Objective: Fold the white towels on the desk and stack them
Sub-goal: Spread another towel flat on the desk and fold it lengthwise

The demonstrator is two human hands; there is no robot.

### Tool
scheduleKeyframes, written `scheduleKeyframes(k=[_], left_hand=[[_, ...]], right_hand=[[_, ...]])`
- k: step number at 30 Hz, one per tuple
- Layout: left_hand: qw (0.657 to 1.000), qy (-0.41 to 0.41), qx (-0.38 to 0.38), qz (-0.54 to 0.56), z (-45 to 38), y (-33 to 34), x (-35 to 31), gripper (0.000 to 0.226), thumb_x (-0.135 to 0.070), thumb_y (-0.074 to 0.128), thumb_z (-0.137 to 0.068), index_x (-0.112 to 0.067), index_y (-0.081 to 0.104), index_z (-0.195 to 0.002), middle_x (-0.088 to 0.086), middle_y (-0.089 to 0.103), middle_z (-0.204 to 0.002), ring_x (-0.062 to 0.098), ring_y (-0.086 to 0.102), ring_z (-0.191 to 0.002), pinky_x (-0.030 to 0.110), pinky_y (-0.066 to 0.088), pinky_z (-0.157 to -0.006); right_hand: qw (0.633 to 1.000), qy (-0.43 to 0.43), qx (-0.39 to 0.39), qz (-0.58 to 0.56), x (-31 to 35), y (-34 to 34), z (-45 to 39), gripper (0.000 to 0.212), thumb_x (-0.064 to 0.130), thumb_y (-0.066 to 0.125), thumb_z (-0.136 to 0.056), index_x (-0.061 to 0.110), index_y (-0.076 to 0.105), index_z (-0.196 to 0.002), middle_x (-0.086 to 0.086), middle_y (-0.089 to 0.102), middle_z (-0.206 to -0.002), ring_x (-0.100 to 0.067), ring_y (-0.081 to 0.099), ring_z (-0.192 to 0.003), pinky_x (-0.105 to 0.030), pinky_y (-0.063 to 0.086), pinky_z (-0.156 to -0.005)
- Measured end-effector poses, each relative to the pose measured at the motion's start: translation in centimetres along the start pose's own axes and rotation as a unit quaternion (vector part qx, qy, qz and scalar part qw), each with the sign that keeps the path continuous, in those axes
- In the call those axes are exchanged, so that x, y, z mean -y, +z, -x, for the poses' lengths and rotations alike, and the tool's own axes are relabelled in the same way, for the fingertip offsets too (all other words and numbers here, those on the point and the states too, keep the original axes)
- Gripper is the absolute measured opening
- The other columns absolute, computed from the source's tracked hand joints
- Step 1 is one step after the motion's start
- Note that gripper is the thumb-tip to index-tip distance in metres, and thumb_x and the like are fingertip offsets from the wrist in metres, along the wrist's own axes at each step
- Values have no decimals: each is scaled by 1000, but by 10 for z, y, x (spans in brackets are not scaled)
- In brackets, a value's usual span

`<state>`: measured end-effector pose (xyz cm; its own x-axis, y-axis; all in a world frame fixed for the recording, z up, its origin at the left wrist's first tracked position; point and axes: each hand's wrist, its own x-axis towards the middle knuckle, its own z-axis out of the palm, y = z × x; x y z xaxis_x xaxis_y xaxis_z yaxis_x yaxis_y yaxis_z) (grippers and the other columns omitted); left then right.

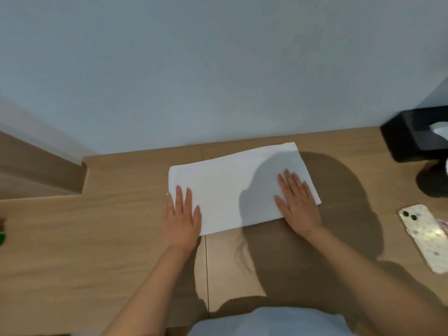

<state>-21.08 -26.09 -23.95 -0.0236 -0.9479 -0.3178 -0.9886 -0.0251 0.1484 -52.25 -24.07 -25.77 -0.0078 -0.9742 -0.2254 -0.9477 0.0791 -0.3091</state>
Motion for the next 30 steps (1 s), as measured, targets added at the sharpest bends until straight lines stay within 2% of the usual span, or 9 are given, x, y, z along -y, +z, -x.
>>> scheduleKeyframes(k=[2,5,7,9,14,19,21,24,30], left_hand=[[1000,3,20,-2,15,-6,-1,58,-34,20,-106,-18,0,-157,8,-8,-164,32,-3,-151,40,8,-123],[995,-22,49,84,24,-23,0,48,-23,37,-104,-15,34,-151,8,19,-162,30,26,-145,36,28,-114],[991,-43,42,117,26,-33,3,36,-16,43,-101,-9,56,-134,11,42,-151,30,47,-129,33,41,-97],[991,-55,3,124,22,-43,-3,29,-13,47,-98,-5,65,-119,11,55,-136,30,55,-113,30,42,-83],[989,44,-26,137,-18,-54,-73,30,-12,52,-95,-13,64,-122,5,55,-129,28,53,-114,34,43,-91],[974,152,21,166,-67,-40,-157,39,-14,60,-93,-11,58,-132,11,55,-130,28,51,-119,26,36,-93],[963,150,43,221,-85,-37,-182,46,-16,66,-91,-9,53,-135,11,55,-131,26,50,-122,23,34,-97],[970,112,58,209,-110,-28,-209,50,-30,66,-92,-15,50,-137,6,52,-137,26,43,-130,36,32,-110],[983,77,105,131,-129,-14,-224,55,-55,62,-88,-22,53,-130,3,49,-135,22,38,-132,37,29,-110]], right_hand=[[997,-16,-15,-72,-2,-5,6,56,32,36,-103,21,17,-154,5,4,-162,-10,-3,-149,-23,-12,-117],[970,15,-71,-231,-8,-15,19,35,11,52,-98,13,56,-133,-2,41,-148,-18,32,-138,-26,17,-116],[951,66,-130,-274,-15,-20,31,26,9,55,-95,15,64,-119,2,51,-128,-11,43,-119,-28,34,-104],[932,133,-175,-288,-23,-25,39,22,14,57,-94,20,63,-115,10,47,-115,-6,44,-106,-29,43,-91],[900,244,-186,-309,-42,-34,35,27,17,63,-89,11,60,-116,-1,50,-109,-25,56,-96,-38,48,-82],[905,298,-56,-297,-44,-37,28,63,54,69,-79,9,50,-119,-3,46,-111,-25,53,-101,-43,48,-85],[923,304,-24,-235,-40,-37,25,71,62,69,-75,8,50,-117,-6,47,-114,-26,51,-105,-42,46,-89],[948,285,3,-143,-38,-39,19,72,65,64,-77,5,52,-114,-11,48,-118,-28,51,-109,-35,42,-89],[944,267,56,-183,-52,-39,13,67,58,70,-76,6,55,-115,-9,45,-118,-27,52,-107,-31,44,-76]])
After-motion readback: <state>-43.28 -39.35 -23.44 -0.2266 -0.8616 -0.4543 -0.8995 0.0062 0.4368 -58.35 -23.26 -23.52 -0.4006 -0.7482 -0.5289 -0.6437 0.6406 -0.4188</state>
